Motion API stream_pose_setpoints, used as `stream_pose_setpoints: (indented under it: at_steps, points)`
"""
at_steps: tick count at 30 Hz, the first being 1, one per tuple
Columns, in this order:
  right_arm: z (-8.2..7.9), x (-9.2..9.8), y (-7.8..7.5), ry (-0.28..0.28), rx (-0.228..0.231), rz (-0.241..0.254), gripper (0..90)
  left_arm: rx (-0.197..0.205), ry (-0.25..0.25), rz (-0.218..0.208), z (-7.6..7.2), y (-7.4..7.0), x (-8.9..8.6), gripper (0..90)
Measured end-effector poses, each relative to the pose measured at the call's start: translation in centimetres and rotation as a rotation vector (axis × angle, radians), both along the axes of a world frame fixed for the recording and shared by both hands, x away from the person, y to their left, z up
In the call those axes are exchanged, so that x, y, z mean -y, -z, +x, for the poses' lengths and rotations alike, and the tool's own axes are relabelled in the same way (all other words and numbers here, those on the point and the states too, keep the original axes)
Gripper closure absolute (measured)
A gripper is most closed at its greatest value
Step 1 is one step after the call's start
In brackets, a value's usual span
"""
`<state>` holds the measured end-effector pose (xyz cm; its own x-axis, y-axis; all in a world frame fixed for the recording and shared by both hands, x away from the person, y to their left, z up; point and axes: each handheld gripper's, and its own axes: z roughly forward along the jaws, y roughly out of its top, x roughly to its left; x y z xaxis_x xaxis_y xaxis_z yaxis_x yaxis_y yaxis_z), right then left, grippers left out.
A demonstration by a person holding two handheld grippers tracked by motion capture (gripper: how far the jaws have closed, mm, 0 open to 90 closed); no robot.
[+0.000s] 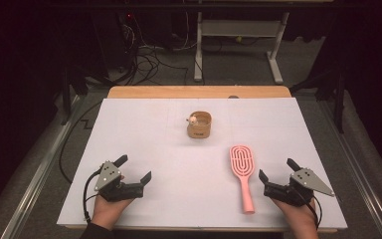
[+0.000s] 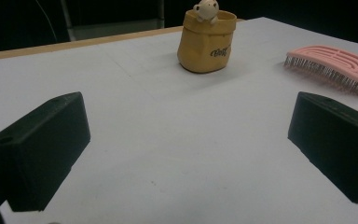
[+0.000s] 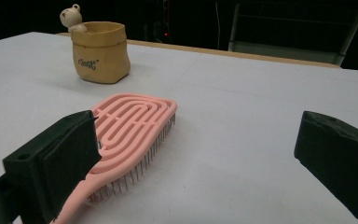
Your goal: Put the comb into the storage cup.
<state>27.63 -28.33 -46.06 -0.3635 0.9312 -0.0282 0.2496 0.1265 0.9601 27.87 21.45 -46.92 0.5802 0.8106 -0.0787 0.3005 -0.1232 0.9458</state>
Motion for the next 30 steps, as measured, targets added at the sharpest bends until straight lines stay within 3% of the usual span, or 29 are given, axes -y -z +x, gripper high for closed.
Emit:
stream_pose_setpoints:
  at_steps: [15,30]
  points:
    - [-0.18,-0.24,0.15,0.004,0.002,-0.01,0.0,-0.004,0.001,-0.021,-0.03,0.04,-0.35,0.0]
    - [-0.32,-0.41,-0.01,-0.002,0.011,-0.02,3.0,-0.004,0.023,-0.009,0.03,0.17,-0.09,0.0]
